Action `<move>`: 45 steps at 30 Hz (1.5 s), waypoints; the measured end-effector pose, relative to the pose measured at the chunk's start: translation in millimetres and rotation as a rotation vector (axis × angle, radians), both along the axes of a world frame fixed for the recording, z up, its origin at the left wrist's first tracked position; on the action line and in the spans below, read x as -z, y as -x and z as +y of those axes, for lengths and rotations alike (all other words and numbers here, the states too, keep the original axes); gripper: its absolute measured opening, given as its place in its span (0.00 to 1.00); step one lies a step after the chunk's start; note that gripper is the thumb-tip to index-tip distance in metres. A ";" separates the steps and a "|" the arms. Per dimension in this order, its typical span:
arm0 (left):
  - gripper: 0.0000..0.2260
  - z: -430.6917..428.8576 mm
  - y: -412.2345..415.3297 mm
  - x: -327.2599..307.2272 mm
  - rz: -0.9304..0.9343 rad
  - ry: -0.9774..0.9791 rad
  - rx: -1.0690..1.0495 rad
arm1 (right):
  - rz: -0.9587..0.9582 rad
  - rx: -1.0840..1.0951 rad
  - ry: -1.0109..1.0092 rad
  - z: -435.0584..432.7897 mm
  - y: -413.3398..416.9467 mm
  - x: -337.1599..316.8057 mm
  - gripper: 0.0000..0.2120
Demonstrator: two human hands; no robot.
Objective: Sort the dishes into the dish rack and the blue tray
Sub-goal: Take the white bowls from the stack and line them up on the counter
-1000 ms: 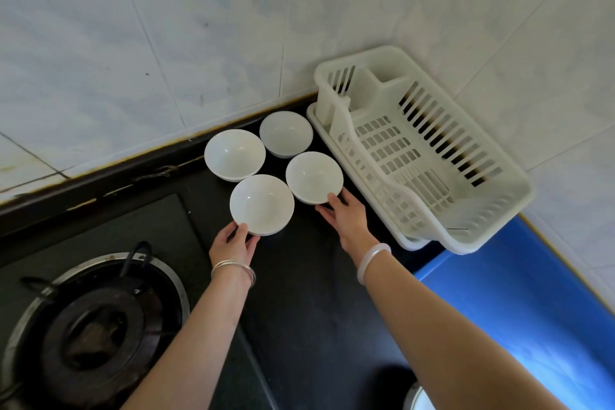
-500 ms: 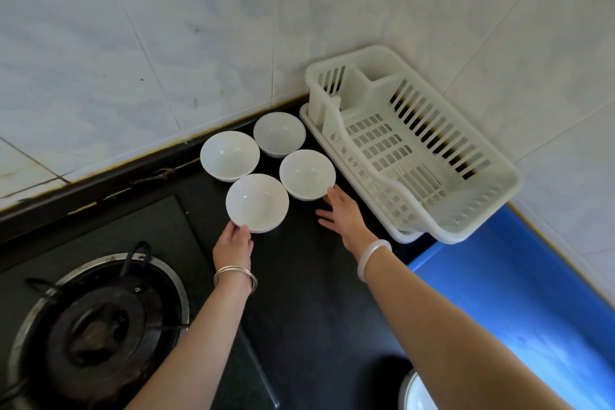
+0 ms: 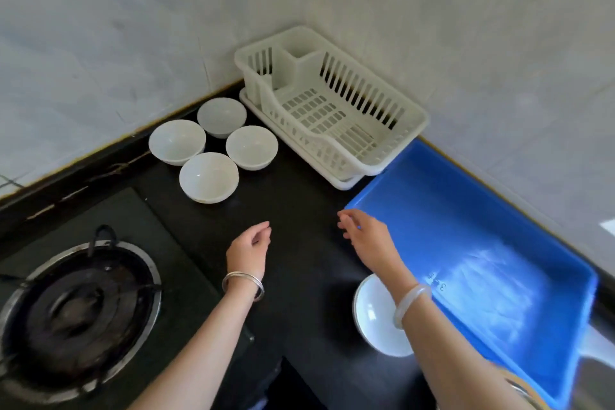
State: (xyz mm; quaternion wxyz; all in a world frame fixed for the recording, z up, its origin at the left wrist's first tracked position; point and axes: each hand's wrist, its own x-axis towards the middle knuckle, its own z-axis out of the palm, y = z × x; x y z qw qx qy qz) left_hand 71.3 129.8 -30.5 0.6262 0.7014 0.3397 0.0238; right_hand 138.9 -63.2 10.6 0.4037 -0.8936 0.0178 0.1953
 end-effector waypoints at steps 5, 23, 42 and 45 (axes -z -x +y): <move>0.10 -60.6 23.1 -4.4 0.008 -0.124 0.256 | -0.094 0.075 0.337 -73.7 63.9 -3.7 0.12; 0.18 -131.2 59.0 12.8 0.233 -0.067 0.633 | -0.015 0.295 0.479 -118.2 116.6 10.5 0.04; 0.17 -131.7 53.2 11.8 0.303 0.417 0.325 | -0.015 0.574 -0.066 -141.6 103.4 -19.5 0.12; 0.17 -110.8 45.2 5.0 0.277 0.428 0.222 | -0.014 0.578 -0.141 -127.8 92.4 -22.4 0.12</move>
